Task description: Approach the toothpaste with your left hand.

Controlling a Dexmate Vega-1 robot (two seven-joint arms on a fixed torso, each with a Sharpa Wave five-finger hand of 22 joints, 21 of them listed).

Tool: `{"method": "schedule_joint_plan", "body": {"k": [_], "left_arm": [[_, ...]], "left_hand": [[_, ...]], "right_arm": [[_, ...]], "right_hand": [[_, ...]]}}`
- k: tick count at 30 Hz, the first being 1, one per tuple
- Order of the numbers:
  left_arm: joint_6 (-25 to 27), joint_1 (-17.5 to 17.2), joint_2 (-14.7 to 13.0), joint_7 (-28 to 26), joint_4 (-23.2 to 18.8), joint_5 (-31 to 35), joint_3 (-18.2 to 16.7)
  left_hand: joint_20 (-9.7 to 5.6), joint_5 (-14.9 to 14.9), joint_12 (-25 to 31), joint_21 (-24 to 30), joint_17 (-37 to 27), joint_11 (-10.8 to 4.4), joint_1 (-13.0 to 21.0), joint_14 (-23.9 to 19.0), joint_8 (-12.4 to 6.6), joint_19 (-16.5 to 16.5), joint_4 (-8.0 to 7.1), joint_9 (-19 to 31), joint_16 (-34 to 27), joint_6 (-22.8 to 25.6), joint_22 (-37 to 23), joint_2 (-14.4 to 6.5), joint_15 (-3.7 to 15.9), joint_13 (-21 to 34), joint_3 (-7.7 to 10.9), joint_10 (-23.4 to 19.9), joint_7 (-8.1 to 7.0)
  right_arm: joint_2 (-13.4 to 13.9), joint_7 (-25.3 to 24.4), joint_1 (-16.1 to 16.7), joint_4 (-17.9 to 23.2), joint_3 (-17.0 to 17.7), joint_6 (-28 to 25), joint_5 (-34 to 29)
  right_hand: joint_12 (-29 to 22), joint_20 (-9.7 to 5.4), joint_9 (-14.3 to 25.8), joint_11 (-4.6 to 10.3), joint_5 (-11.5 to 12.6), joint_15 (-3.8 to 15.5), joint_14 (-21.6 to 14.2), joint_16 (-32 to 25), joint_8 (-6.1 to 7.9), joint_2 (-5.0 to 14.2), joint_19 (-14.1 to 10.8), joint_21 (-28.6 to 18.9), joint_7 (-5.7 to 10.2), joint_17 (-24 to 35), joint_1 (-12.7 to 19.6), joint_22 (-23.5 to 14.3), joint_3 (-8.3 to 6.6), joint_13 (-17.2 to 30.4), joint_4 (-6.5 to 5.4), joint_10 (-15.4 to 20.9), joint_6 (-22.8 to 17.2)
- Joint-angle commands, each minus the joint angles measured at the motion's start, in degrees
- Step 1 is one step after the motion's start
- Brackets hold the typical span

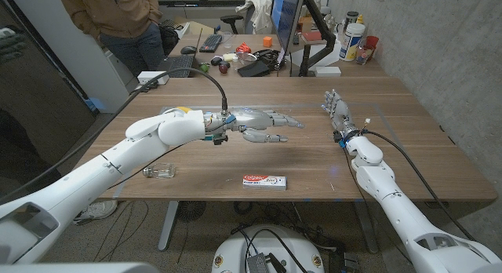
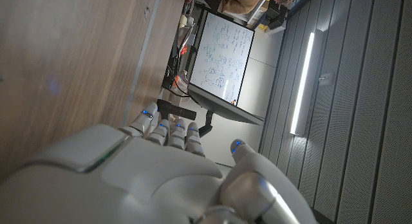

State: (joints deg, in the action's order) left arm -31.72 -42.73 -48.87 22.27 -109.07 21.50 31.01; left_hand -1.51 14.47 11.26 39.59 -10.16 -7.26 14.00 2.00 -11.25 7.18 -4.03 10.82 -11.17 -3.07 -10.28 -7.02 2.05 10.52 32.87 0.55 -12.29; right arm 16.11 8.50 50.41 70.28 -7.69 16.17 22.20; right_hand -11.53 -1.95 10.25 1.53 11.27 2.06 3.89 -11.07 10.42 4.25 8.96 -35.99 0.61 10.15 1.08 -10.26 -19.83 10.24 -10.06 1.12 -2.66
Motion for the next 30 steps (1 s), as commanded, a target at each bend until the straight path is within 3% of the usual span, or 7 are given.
{"method": "schedule_joint_plan", "body": {"k": [1, 30], "left_arm": [[1.4, -0.8, -0.9, 1.4, -1.7, 0.5, 0.1], [3.4, -0.5, -1.8, 4.2, -2.4, 1.2, 0.9]], "left_hand": [[0.59, 0.1, 0.1, -0.2, -0.1, -0.22, 0.9, -0.2, 0.01, 0.0, 0.38, 0.1, 0.2, -0.1, -0.1, -0.1, 3.65, 0.3, -0.07, -0.3, -0.41], [0.93, -0.2, 0.3, -0.5, -0.2, -0.34, 2.4, -0.7, -0.35, -0.6, 0.80, 0.2, 0.1, 0.8, -0.1, -0.7, 3.89, 0.4, 0.46, -1.0, -0.45]], "right_arm": [[0.2, 0.1, 0.4, 0.5, 0.1, 0.0, 0.1], [0.0, 0.1, 0.2, -0.3, 0.0, 0.4, 0.2]], "right_hand": [[-0.4, -4.47, 0.3, 0.16, 0.4, 1.26, -0.2, 0.2, 0.47, 5.07, -0.4, 0.2, 0.03, 0.1, -0.2, -0.2, 0.18, 0.2, 0.18, 0.6, -0.7], [-0.3, -4.35, 0.3, 0.27, 0.4, 1.24, -0.3, 0.2, 0.45, 5.03, -0.6, 0.7, 0.01, 0.0, -0.3, -0.2, 0.23, 0.2, 0.15, 0.6, -0.7]]}}
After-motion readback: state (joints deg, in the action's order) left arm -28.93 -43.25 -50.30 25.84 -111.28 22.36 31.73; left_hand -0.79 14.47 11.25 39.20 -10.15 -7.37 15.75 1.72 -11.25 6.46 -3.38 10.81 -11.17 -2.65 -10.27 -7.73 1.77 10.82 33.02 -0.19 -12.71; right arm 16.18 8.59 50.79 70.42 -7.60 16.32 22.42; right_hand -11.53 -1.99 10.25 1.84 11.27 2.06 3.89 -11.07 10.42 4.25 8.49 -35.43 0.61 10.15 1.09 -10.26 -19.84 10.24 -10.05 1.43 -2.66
